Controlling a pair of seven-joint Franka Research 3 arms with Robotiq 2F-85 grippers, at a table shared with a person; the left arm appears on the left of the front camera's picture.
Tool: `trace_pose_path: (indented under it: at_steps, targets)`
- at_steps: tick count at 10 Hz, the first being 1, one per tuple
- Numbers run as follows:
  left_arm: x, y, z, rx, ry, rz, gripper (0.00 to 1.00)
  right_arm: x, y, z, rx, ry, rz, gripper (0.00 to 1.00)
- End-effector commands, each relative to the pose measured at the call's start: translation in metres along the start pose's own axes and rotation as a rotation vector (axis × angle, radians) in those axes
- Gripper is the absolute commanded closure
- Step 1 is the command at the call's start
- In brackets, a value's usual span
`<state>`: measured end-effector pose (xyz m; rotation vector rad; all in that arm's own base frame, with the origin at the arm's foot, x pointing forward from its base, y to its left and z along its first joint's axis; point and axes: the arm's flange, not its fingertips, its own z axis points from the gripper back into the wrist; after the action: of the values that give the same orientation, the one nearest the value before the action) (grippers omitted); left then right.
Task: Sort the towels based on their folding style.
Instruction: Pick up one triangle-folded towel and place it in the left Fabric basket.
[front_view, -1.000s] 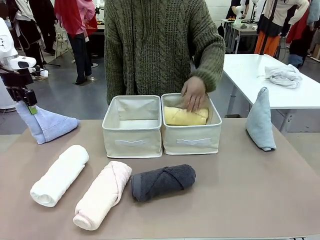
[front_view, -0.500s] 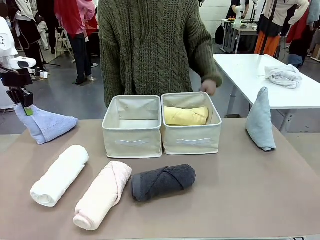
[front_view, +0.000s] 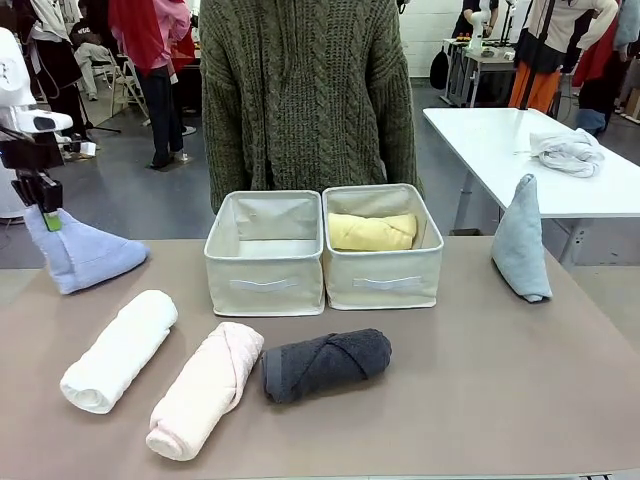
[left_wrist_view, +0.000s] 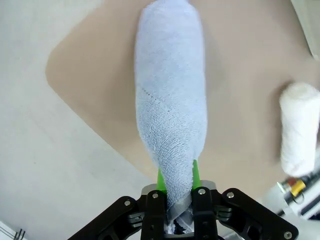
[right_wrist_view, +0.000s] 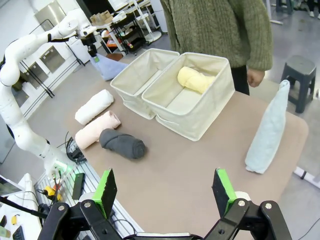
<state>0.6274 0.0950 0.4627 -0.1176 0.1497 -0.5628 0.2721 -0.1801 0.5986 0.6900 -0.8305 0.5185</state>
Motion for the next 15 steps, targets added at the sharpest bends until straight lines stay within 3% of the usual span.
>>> trace_pose_path:
  at_steps: [1, 3, 5, 7, 9, 11, 12, 13, 14, 15]
  targets:
    - [-0.065, -0.054, 0.074, 0.060, 0.039, -0.118, 1.00, 0.002, -0.001, 0.000, 0.015, -0.022, 0.015, 0.00]
    - [-0.133, -0.109, 0.137, 0.169, -0.046, -0.242, 1.00, 0.002, -0.001, 0.000, 0.015, -0.022, 0.015, 0.00]
    - [-0.163, -0.134, 0.163, 0.219, -0.021, -0.266, 1.00, 0.002, -0.001, 0.000, 0.015, -0.022, 0.015, 0.00]
    - [-0.165, -0.139, 0.162, 0.178, -0.032, -0.316, 1.00, 0.002, -0.001, 0.000, 0.015, -0.022, 0.015, 0.00]
    - [-0.160, -0.158, 0.161, 0.094, -0.072, -0.501, 1.00, 0.002, -0.001, 0.000, 0.015, -0.022, 0.015, 0.00]
    - [-0.162, -0.140, 0.163, -0.059, -0.147, -0.679, 1.00, 0.002, -0.001, 0.000, 0.015, -0.022, 0.015, 0.00]
    - [-0.170, -0.112, 0.155, -0.044, -0.079, -0.612, 1.00, 0.002, -0.001, 0.000, 0.015, -0.022, 0.015, 0.00]
    - [-0.208, -0.073, 0.151, 0.058, 0.010, -0.422, 1.00, 0.002, -0.001, 0.000, 0.015, -0.022, 0.015, 0.00]
    - [-0.254, -0.038, 0.155, 0.090, 0.034, -0.260, 1.00, 0.002, -0.001, 0.000, 0.015, -0.022, 0.015, 0.00]
    - [-0.293, -0.016, 0.155, 0.058, -0.013, -0.177, 1.00, 0.002, -0.001, 0.000, 0.015, -0.022, 0.015, 0.00]
